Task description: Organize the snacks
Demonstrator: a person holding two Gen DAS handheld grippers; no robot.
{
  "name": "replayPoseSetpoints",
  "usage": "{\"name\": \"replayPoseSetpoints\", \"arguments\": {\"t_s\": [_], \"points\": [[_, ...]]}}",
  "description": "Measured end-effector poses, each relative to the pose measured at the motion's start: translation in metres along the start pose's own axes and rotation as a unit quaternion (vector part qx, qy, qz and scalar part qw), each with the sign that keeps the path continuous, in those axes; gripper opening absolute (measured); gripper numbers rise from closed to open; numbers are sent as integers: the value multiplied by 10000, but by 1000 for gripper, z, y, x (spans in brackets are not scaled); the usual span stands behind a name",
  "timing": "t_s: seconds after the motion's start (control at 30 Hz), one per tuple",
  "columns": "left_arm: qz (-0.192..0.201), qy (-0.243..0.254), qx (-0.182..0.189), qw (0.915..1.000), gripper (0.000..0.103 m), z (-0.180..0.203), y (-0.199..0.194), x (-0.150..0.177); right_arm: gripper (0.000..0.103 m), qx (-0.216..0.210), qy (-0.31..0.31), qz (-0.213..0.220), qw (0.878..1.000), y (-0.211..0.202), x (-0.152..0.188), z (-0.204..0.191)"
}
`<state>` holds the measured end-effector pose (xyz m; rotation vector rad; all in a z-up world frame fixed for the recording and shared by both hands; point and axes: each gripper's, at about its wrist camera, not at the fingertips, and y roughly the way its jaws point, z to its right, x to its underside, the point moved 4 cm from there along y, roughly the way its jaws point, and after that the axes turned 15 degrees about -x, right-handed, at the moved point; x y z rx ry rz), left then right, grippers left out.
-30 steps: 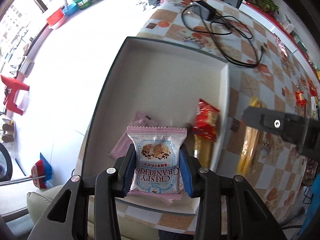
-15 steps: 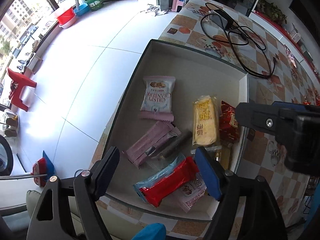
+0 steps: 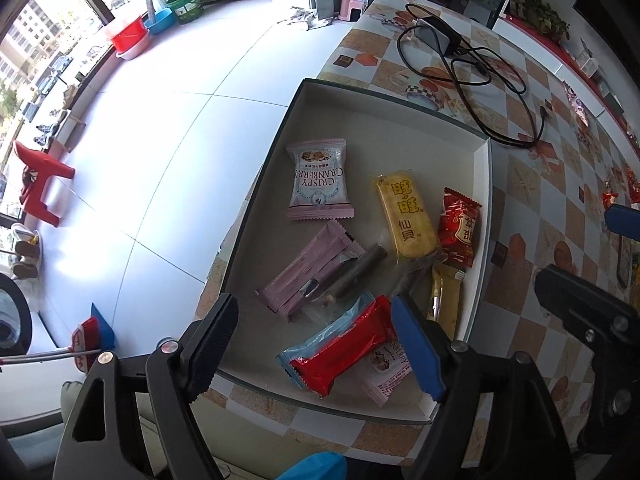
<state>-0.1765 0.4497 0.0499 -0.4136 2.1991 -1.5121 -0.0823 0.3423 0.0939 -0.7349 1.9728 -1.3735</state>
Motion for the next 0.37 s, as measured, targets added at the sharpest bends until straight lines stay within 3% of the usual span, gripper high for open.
{"name": "replayPoseSetpoints", "arguments": {"t_s": [0.2,0.37], "points": [[8,52,-96,9999,82,0,-1,1,103,5,-26,12,10000,-6,5,-3],[297,-71,-89,9995,82,-3,-12,-2,103,31,-64,-1,10000,-6,4,-4]]}}
